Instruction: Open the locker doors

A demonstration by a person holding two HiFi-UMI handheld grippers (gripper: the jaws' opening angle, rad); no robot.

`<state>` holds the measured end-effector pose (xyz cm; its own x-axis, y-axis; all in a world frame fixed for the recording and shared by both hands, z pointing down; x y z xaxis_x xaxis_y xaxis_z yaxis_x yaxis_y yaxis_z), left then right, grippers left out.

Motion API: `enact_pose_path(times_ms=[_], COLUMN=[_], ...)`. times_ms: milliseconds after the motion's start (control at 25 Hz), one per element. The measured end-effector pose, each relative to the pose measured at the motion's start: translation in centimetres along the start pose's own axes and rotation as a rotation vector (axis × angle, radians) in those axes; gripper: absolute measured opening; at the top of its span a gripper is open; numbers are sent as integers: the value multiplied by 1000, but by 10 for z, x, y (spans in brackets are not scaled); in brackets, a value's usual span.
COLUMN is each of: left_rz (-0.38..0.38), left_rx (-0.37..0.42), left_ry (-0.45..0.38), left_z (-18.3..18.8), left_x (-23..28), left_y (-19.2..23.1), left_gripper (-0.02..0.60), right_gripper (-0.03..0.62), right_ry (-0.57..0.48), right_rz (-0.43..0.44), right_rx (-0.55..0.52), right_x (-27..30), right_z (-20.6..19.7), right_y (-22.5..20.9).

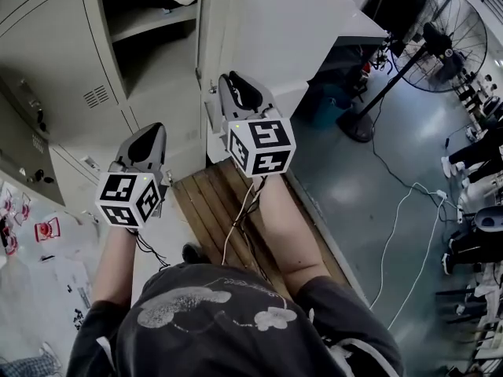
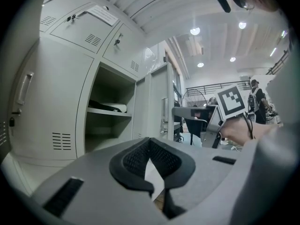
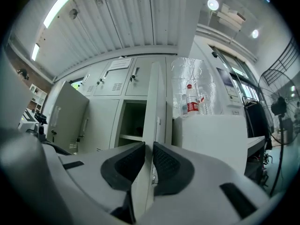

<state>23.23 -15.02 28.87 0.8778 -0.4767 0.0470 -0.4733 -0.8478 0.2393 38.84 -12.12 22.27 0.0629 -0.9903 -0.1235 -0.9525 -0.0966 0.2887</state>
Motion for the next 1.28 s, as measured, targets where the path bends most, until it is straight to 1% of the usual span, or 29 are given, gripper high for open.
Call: enact_pose_path(times_ms=[320,560,800,1080,1280], left_rz=[-12,-8,2,43,83], left_rx=[3,-1,-10,-25,-43], left_ry=[-1,5,11,13,23], left_z=[0,-1,-5,-12,-26], left_x=[2,2,-4,-27,-54], left_y=[-5,-3,0,7,4], left_gripper=[8,8,9,8,8], right_gripper=[71,69,55,57,57], right_ry=[21,44,75,76,67], right_rz=[-51,-56,-90,-94,-35], right_rx=[14,-6,-34,-14,8], right_x=[-8,-10,-12,-27,-48], right_z=[-8,-11,-16,-20,-20], right_y=[-28,-41,-52,-40,-10])
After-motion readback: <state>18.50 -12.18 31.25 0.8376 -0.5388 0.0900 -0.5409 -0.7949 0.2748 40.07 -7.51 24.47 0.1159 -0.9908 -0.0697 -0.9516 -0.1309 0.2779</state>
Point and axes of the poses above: the fingertips, and each gripper's own axes: x forward along the fingers, y to its left, z out of its top, the point moved 2 cm from there along -x, backward along the fingers, and after that the axes turned 12 degrees about -x, right-handed, at the moved point
